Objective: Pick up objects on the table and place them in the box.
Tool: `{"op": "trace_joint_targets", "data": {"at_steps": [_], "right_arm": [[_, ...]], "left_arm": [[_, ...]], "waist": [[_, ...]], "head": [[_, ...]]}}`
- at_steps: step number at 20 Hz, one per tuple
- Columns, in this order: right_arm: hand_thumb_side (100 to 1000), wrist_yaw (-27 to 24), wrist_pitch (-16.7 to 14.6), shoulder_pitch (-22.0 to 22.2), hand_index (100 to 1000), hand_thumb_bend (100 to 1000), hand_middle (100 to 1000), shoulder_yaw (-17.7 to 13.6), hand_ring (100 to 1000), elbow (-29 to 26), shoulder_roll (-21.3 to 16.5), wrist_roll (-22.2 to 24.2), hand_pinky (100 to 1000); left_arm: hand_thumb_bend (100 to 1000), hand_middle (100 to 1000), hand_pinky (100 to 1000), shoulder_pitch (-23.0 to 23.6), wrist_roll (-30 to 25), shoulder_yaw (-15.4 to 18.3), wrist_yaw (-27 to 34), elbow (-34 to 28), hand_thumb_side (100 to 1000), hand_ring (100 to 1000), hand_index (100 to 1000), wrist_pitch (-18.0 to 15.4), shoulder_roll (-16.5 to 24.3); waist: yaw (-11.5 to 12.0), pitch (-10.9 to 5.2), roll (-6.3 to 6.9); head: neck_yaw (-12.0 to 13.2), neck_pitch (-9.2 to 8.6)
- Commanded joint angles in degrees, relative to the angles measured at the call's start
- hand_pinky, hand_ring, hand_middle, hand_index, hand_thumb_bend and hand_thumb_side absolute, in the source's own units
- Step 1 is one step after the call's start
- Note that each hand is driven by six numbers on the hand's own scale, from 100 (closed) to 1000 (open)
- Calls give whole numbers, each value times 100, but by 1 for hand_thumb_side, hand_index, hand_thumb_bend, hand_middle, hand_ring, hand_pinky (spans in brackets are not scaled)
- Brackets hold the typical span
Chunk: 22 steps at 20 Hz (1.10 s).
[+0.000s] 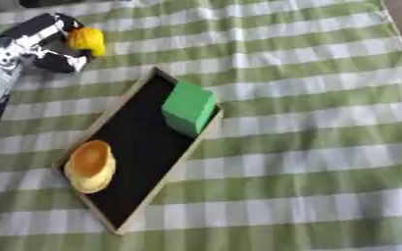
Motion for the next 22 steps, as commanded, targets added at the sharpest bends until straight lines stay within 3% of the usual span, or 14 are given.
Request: {"op": "trace_joint_targets", "data": {"at_steps": [1, 6, 7, 8, 15, 22], "right_arm": [[512, -15, 17, 1, 737, 100, 592, -24, 879, -84, -91, -16, 868], [510, -5, 6, 83, 738, 100, 594, -45, 878, -84, -120, -44, 868], [547, -1, -10, 105, 739, 100, 594, -58, 877, -84, -135, -57, 868], [509, 4, -29, 127, 739, 100, 595, -70, 877, -84, -148, -70, 868], [507, 36, -135, 347, 742, 100, 600, -135, 875, -84, -267, -170, 868], [506, 32, -230, 483, 745, 100, 605, -190, 874, -84, -385, -237, 868]], "left_arm": [[100, 621, 676, -138, 218, -17, 41, -258, 144, 733, 623, 12, 143], [100, 572, 662, -145, 563, -290, 18, -764, 100, 683, 566, -105, 161], [100, 565, 657, -135, 615, -396, 53, -893, 276, 676, 565, -177, 169], [100, 559, 655, -116, 659, -494, 108, -1021, 100, 672, 564, -252, 178], [100, 544, 642, 170, 762, -1236, 600, -1953, 100, 654, 565, -822, 28], [100, 538, 617, 913, 468, -1907, 1001, -2897, 124, 630, 567, -1398, -470]], "waist": [[51, -185, -47], [179, -281, -109], [207, -308, -127], [235, -333, -146], [507, -614, -290], [731, -844, -411]], "head": [[-26, 35], [-149, 180], [-181, 212], [-208, 239], [-411, 460], [-544, 620]]}}
